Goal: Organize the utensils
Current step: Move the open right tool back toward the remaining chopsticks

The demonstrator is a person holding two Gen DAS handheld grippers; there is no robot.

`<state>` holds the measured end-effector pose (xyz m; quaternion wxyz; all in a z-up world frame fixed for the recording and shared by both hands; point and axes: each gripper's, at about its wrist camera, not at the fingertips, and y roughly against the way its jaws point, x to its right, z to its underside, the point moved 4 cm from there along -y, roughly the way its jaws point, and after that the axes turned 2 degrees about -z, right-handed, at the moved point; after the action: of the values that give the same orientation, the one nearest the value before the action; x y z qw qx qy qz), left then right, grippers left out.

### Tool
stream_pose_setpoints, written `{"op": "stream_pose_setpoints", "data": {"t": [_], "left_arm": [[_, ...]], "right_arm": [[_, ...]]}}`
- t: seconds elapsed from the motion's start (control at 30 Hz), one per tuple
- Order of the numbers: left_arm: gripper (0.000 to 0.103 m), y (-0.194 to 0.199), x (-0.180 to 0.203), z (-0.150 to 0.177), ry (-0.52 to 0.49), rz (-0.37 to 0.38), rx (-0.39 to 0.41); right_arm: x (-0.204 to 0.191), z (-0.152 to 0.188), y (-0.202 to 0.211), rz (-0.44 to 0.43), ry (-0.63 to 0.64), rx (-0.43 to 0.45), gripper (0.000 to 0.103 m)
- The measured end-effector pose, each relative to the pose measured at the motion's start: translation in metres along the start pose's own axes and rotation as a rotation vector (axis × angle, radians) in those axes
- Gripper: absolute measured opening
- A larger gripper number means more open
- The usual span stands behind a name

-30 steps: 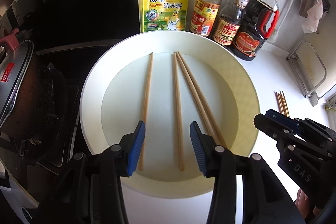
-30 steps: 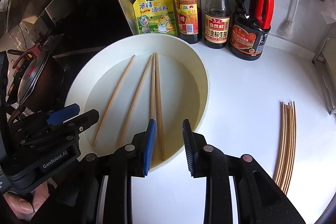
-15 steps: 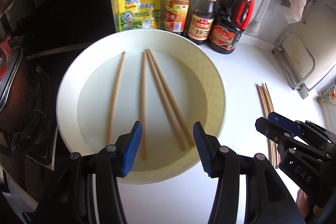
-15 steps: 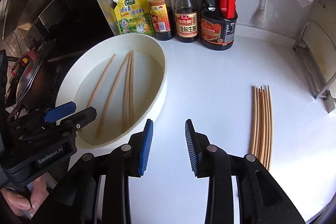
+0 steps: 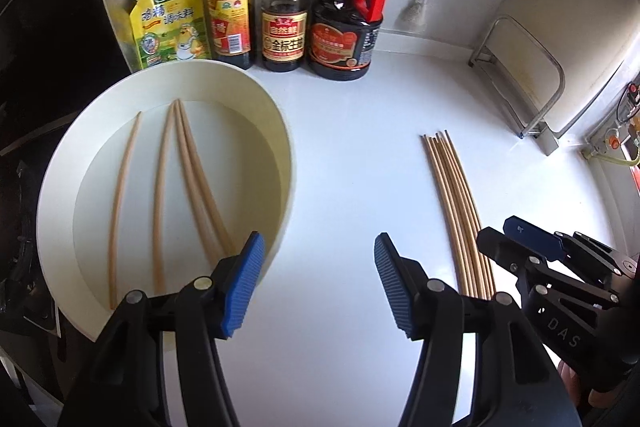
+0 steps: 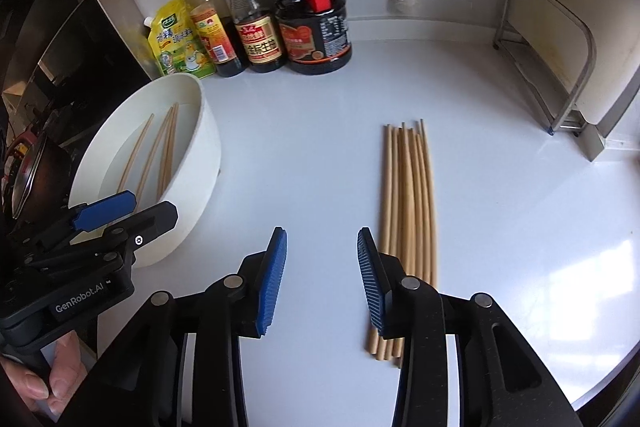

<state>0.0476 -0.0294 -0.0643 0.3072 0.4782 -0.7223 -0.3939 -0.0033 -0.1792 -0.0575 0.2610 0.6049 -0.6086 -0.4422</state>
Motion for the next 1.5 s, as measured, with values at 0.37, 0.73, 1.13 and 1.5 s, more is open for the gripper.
{"op": "stream_pose_setpoints", "data": {"t": [0.37,0.73,1.13,1.5], "left_arm": [[0.060,-0.016,0.047,-0.001,-0.034,0.022,-0.021],[0.066,-0.038,0.071,0.009,-0.037,0.021,-0.050],[0.070,-0.069,0.076,0.021,-0.018,-0.012,-0.048],[0.070,-0.070,0.075,0.027,0.001,0.003,-0.017]], "right_arm": [[0.058,0.012,0.005,0.037,-0.052,0.019,0.039],[0.097,0.027,-0.008,0.048,-0.055,0.024,0.040],[0.113,0.038,-0.043,0.035,-0.039,0.013,0.048],[0.111,0.036,-0.055,0.089,-0.014,0.044,0.048]]}}
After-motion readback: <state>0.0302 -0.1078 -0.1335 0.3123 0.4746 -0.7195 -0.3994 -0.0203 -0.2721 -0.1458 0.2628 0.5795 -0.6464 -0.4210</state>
